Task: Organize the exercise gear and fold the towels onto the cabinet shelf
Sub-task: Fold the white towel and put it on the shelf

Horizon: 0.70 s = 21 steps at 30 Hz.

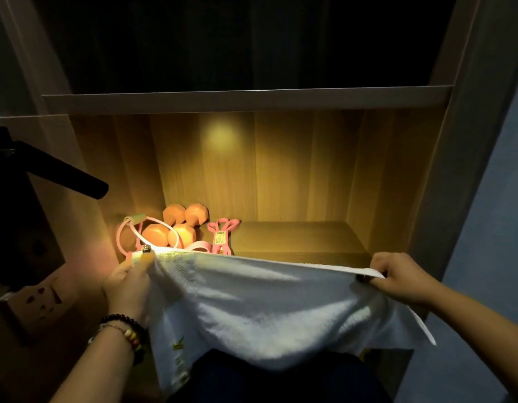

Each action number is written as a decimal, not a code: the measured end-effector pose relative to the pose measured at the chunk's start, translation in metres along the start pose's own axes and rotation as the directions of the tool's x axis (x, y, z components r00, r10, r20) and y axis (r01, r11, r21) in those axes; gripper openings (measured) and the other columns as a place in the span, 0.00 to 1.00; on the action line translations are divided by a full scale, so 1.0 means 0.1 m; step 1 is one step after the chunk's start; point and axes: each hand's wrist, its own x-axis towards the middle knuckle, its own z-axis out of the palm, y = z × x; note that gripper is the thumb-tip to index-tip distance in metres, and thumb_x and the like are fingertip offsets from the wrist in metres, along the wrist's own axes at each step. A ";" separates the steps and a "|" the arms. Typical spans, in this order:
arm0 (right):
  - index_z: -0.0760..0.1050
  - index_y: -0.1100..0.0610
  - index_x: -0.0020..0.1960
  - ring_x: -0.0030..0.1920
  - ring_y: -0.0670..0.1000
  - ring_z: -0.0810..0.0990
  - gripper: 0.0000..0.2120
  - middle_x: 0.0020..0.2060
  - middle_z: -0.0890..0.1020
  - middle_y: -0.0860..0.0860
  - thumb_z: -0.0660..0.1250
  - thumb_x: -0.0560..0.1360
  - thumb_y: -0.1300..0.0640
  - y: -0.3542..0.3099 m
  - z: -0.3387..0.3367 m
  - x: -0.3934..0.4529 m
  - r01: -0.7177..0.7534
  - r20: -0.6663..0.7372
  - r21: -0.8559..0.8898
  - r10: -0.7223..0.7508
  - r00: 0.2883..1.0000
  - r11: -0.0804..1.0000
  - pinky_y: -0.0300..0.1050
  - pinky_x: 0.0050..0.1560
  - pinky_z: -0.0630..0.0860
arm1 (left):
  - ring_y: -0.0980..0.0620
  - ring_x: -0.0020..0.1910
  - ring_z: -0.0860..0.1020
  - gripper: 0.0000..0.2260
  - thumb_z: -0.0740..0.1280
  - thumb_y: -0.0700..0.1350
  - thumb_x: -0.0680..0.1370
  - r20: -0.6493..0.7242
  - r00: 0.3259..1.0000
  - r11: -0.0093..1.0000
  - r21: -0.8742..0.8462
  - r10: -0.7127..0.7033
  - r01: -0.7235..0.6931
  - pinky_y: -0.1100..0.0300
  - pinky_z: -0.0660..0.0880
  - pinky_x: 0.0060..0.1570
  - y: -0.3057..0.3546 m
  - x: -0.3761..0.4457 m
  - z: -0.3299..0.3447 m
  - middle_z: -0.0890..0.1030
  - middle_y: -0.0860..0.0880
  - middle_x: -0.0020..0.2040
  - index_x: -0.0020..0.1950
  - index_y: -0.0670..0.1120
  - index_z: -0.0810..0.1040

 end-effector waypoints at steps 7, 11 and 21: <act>0.82 0.47 0.49 0.45 0.45 0.75 0.20 0.44 0.77 0.49 0.66 0.72 0.71 0.09 0.24 -0.01 0.061 -0.181 0.025 -0.055 0.982 0.998 0.34 0.44 0.69 | 0.52 0.40 0.78 0.04 0.69 0.41 0.76 0.090 0.992 0.992 -0.081 -0.088 0.095 0.64 0.78 0.31 0.02 0.04 0.03 0.80 0.47 0.41 0.47 0.40 0.80; 0.76 0.50 0.63 0.51 0.51 0.76 0.24 0.48 0.77 0.50 0.65 0.71 0.70 -0.11 0.31 0.05 0.049 -0.198 0.083 -0.032 0.980 0.995 0.40 0.51 0.69 | 0.52 0.37 0.74 0.04 0.65 0.44 0.75 0.107 0.991 0.997 -0.011 -0.078 0.080 0.63 0.72 0.27 0.04 0.01 0.12 0.74 0.49 0.37 0.46 0.44 0.77; 0.75 0.52 0.64 0.43 0.56 0.81 0.28 0.42 0.81 0.56 0.74 0.68 0.69 -0.86 0.62 -0.21 0.064 -0.063 0.498 -0.037 0.997 0.865 0.46 0.46 0.78 | 0.62 0.54 0.73 0.25 0.77 0.51 0.67 0.665 0.730 0.751 0.401 0.155 -0.525 0.64 0.68 0.56 -0.10 -0.82 0.55 0.76 0.57 0.53 0.62 0.58 0.74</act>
